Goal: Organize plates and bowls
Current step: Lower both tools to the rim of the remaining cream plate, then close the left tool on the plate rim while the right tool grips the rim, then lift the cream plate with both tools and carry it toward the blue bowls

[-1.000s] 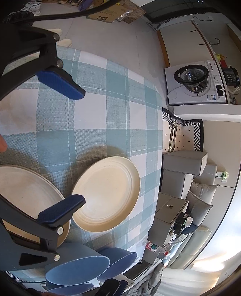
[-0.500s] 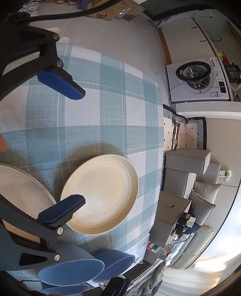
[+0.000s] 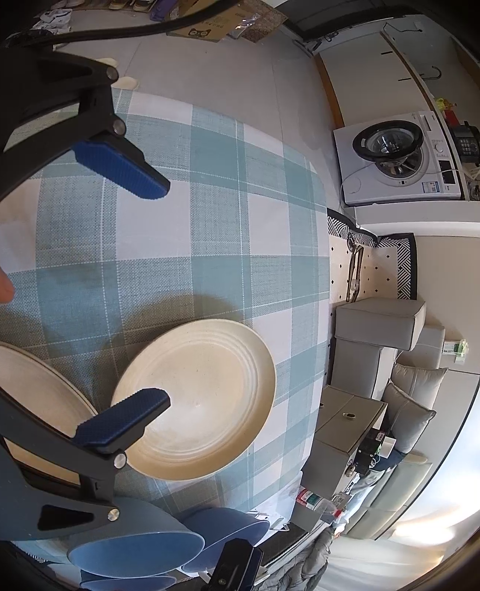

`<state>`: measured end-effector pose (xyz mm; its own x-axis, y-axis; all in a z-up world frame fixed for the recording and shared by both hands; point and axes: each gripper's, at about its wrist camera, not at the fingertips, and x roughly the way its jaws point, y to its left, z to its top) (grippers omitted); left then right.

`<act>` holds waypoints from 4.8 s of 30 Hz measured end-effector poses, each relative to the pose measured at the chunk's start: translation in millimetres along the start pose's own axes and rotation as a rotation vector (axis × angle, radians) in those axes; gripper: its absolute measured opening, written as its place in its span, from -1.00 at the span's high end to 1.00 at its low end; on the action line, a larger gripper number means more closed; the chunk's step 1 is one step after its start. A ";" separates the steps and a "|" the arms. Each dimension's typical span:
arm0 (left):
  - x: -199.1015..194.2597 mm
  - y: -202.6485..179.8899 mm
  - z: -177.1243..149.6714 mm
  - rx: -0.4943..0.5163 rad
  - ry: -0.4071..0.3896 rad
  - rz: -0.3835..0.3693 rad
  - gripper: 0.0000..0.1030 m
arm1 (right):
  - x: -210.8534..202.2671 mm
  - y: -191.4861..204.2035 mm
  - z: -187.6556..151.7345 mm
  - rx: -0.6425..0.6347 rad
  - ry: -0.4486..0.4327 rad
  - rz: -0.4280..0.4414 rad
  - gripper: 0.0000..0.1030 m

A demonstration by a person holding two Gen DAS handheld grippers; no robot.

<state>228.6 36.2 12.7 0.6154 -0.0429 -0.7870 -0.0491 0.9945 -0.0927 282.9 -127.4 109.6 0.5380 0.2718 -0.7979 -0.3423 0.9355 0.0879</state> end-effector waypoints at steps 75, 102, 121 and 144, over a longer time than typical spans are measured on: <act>67.8 -15.4 -2.1 0.027 0.160 -0.029 -0.43 | 137.3 -18.5 4.7 -0.063 0.428 0.029 -0.26; 67.2 -47.1 -9.8 0.135 0.151 -0.043 0.52 | 127.2 -10.0 -13.3 -0.162 0.381 0.007 0.21; 50.6 -50.9 -4.9 0.142 0.099 -0.028 0.52 | 103.9 -6.7 -10.8 -0.184 0.301 -0.019 0.21; -2.7 -37.6 3.1 0.118 0.000 -0.012 0.52 | 49.2 19.4 -3.6 -0.209 0.206 -0.002 0.21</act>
<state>231.2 -0.8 20.2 0.6150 -0.0545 -0.7866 0.0512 0.9983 -0.0291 300.0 -96.6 69.8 0.3785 0.1985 -0.9041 -0.5039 0.8635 -0.0214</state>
